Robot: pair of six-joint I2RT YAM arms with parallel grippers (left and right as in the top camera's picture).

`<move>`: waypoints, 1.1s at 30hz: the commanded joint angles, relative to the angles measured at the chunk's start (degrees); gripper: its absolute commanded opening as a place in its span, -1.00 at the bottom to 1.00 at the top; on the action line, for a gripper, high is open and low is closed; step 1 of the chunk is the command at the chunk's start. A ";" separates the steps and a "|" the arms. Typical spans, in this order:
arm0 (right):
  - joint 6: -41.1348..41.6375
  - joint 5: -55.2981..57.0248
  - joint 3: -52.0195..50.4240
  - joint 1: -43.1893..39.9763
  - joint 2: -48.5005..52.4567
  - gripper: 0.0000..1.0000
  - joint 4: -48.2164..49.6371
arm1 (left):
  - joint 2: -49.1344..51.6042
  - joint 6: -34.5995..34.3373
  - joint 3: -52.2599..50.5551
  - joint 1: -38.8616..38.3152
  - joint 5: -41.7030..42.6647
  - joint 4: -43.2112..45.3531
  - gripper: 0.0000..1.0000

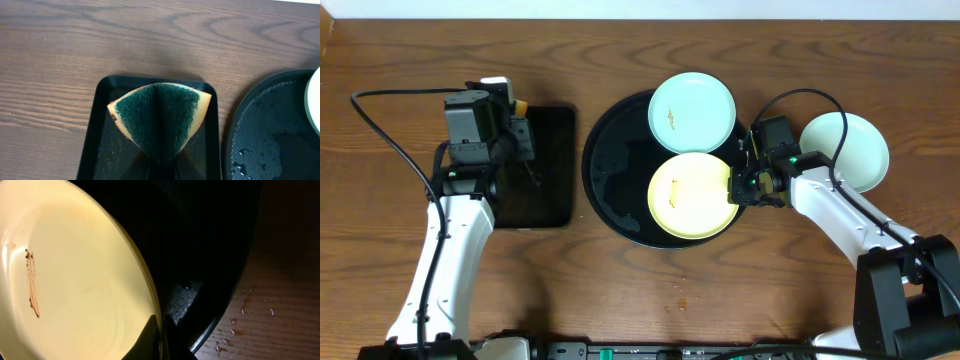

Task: Clean dirty plates on tray and stack at the side
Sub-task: 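Lift the sponge with the left gripper and carry it over the yellow plate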

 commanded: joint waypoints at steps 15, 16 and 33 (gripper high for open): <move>-0.24 0.11 1.11 0.28 0.00 -0.98 0.50 | 0.81 3.91 -0.09 -0.22 3.34 0.22 -0.85; -0.24 0.11 1.09 0.28 0.00 -0.98 0.52 | 1.05 5.38 -0.09 -0.11 3.32 1.03 -0.85; 2.38 0.09 0.85 0.28 0.02 -0.98 0.31 | 2.54 0.76 -0.09 -16.41 12.39 2.69 -0.85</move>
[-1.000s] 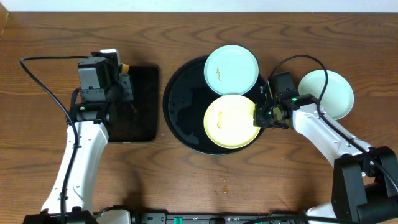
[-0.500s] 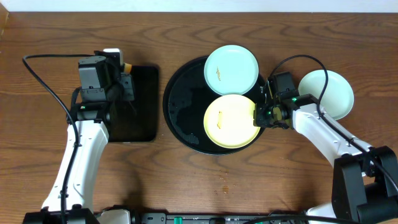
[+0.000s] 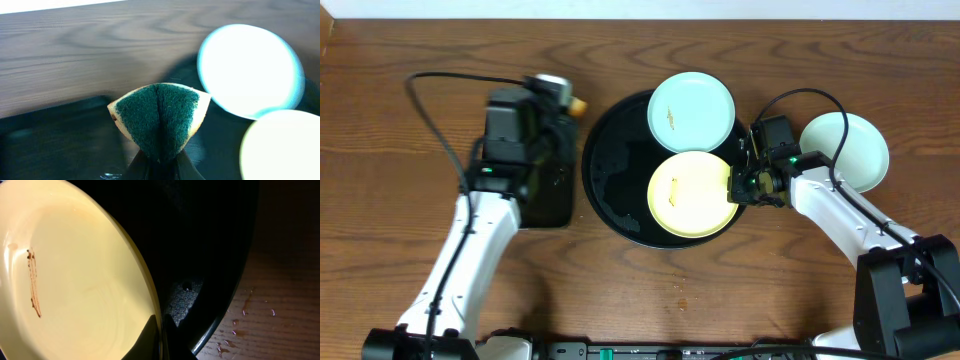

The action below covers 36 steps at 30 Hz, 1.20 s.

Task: Clean dirty plates on tray and stack at the side
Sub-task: 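Lift the sponge with the left gripper and carry it over the yellow plate, then scrub the tilted yellow plate with the sponge in the left gripper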

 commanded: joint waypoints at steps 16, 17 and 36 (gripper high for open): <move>1.11 -0.33 -4.83 1.55 0.17 -0.79 3.17 | 16.48 -6.54 -0.07 -24.87 3.91 0.33 -0.85; 1.11 -0.33 -5.05 1.73 0.17 -0.78 3.63 | 17.14 -6.54 -0.07 -25.33 3.89 0.44 -0.85; 1.11 2.45 -5.66 2.54 2.97 -0.98 8.76 | 19.28 -5.86 -0.50 -25.62 1.99 2.32 -0.85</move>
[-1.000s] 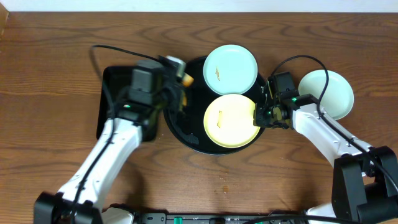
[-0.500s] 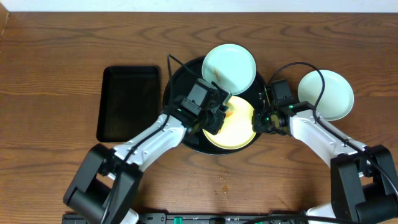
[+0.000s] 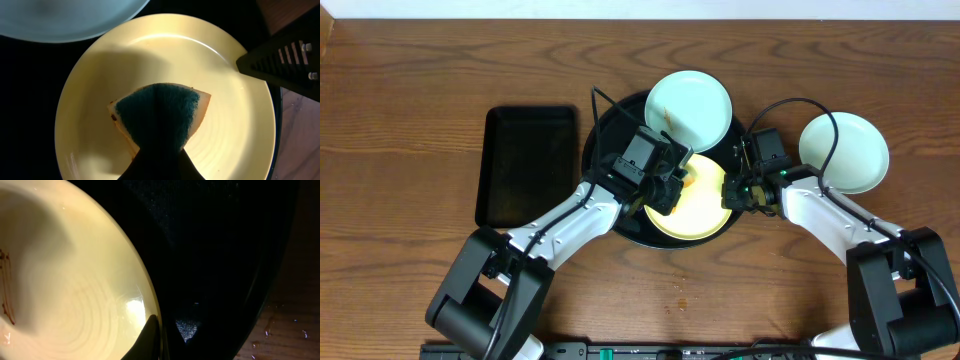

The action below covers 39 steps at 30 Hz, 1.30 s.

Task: Clean dirty plates on tray and stack at the side
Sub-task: 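Scrub the tilted yellow plate with the sponge in the left gripper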

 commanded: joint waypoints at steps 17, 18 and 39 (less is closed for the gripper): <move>0.11 0.98 -0.37 0.59 1.57 -0.97 -0.15 | 5.03 0.76 -4.79 0.07 -1.16 5.33 -0.85; 0.09 0.98 -0.37 0.59 1.57 -0.98 -0.15 | 5.70 0.79 -4.79 0.07 -1.16 5.90 -0.85; 0.09 1.01 -0.37 0.59 1.57 -0.98 -0.81 | 14.58 0.74 -4.79 0.13 -1.18 17.88 -0.85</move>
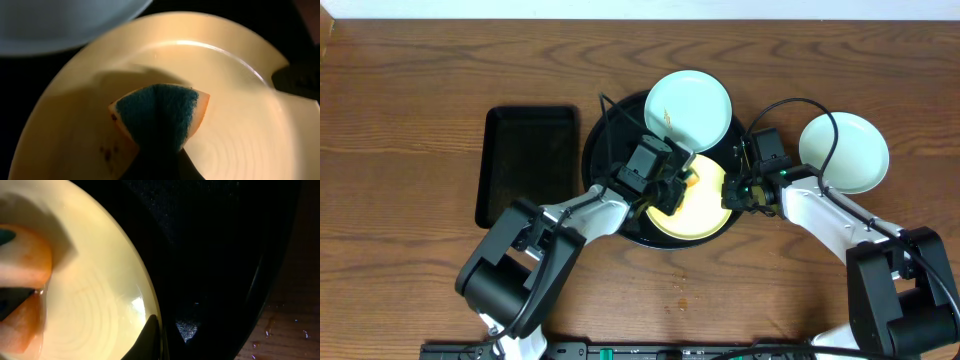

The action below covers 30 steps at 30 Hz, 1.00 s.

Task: Clean dirty plates on tray and stack at the side
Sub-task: 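Scrub the tilted yellow plate with the sponge in the left gripper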

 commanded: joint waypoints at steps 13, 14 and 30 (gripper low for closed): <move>0.09 1.03 -0.37 0.59 1.53 -0.98 -0.66 | 4.96 0.76 0.76 0.13 -0.92 16.22 -0.85; 0.09 1.03 -0.37 0.59 1.53 -0.98 -0.68 | 4.44 0.76 1.27 0.13 -0.92 16.76 -0.85; 0.09 1.03 -0.37 0.59 1.53 -0.98 -0.90 | -8.00 5.53 1.75 0.24 -5.22 2.82 -0.85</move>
